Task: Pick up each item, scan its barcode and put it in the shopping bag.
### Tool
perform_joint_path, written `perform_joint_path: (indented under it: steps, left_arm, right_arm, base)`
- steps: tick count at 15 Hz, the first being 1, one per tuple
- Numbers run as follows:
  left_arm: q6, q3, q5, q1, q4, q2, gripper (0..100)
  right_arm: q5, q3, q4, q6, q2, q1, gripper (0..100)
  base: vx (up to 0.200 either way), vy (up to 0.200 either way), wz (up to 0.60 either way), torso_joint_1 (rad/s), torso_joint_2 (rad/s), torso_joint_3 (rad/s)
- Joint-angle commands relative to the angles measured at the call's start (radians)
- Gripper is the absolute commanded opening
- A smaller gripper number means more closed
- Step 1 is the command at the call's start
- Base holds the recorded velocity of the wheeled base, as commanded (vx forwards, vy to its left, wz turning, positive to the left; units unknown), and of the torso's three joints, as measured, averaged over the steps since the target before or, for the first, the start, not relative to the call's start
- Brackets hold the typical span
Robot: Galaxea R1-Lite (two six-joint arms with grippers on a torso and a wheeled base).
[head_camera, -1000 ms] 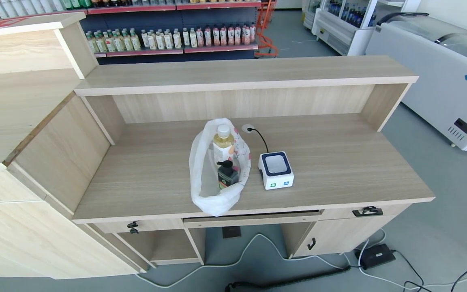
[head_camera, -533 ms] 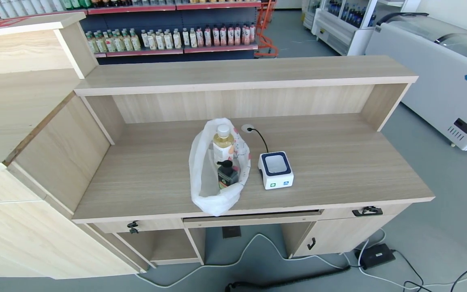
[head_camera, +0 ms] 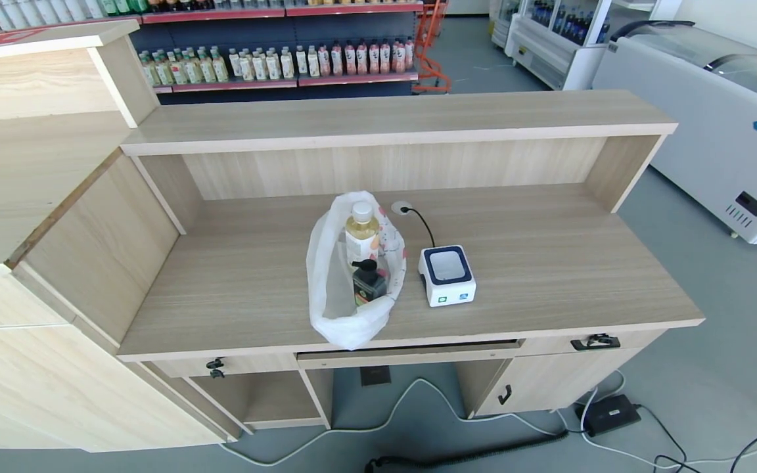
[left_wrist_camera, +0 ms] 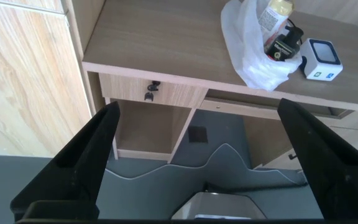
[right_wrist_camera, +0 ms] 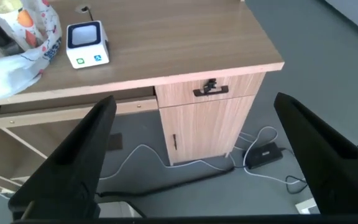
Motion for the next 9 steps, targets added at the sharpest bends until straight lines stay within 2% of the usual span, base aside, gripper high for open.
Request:
perform_joint_path:
  steps: [1, 4, 9]
  left_arm:
    - [0.0, 0.001, 0.0, 0.0, 0.0, 0.0, 100]
    - [0.0, 0.001, 0.0, 0.0, 0.0, 0.0, 100]
    - [0.0, 0.001, 0.0, 0.0, 0.0, 0.0, 100]
  right_arm:
    - [0.0, 0.0, 0.011, 0.022, -0.003, 0.001, 100]
    - [0.001, 0.0, 0.057, 0.052, -0.003, 0.001, 100]
    - [0.0, 0.0, 0.057, 0.063, -0.003, 0.001, 100]
  base:
    - [0.0, 0.0, 0.0, 0.0, 0.0, 0.0]
    - [0.0, 0.0, 0.0, 0.0, 0.0, 0.0]
    - [0.0, 0.0, 0.0, 0.0, 0.0, 0.0]
